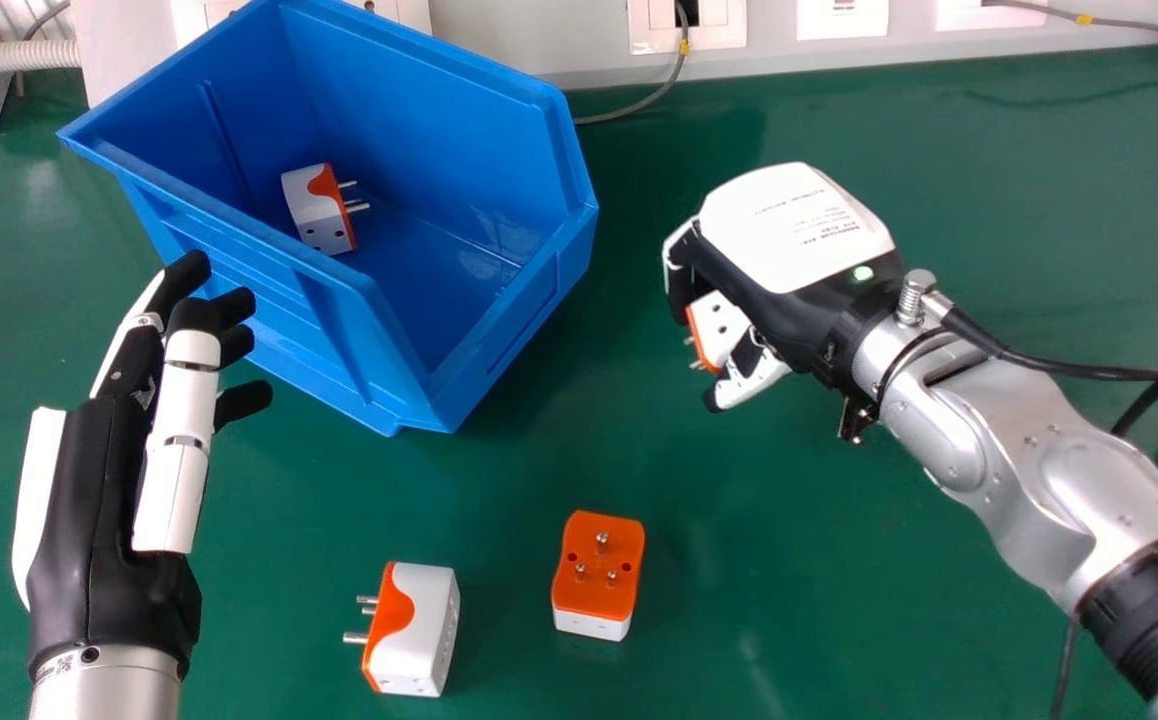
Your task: Pick all objects and put in blue box
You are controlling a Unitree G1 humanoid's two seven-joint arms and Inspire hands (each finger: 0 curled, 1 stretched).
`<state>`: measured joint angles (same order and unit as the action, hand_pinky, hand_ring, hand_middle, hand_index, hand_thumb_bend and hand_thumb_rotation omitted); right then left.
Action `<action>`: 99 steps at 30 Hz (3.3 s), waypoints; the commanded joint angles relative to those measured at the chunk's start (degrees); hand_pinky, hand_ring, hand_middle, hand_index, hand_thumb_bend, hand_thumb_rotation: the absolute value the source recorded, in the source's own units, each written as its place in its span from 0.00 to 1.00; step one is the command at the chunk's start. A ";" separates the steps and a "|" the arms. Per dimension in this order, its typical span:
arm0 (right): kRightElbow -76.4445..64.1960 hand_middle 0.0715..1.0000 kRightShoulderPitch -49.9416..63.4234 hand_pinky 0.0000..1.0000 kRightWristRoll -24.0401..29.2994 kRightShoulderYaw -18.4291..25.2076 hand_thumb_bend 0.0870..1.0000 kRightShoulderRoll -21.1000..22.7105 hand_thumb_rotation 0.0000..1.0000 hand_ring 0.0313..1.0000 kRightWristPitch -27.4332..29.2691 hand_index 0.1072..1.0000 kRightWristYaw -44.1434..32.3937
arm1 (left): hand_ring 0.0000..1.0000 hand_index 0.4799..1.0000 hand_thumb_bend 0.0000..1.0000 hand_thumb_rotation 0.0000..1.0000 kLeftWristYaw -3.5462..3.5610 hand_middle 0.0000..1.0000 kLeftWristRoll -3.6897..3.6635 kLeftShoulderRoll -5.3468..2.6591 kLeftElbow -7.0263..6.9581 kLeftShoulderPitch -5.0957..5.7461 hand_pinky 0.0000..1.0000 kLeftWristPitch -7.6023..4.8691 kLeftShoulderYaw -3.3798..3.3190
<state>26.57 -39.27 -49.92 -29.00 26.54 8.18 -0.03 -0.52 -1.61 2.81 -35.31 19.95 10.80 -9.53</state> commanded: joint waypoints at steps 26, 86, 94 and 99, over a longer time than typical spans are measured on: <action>-6.50 0.50 -8.84 0.33 4.40 3.92 0.44 -3.68 0.00 0.41 6.75 0.45 -4.39 | 0.85 0.78 0.34 0.89 -1.54 0.85 2.18 -0.65 -0.45 -1.13 0.77 0.11 1.73; 4.19 0.51 -14.78 0.33 7.20 5.93 0.44 -13.69 0.00 0.43 0.04 0.46 6.27 | 0.83 0.75 0.32 0.90 -2.60 0.83 1.66 -1.59 3.97 -0.69 0.75 -3.93 -0.47; -15.02 0.52 -2.28 0.32 8.01 10.25 0.44 -11.48 0.00 0.43 -7.84 0.47 3.13 | 0.84 0.77 0.31 0.89 -1.28 0.84 0.49 -1.21 6.24 1.10 0.76 -7.89 -2.56; -20.50 0.60 2.95 0.39 8.75 12.30 0.44 -10.75 0.02 0.53 -7.97 0.45 3.70 | 0.86 0.79 0.31 0.89 -0.92 0.85 0.66 -1.20 8.67 0.12 0.78 -9.19 -2.84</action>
<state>9.11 -37.13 -41.92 -18.03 15.21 -0.17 2.92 -1.49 -0.63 1.14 -26.88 20.54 3.30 -12.10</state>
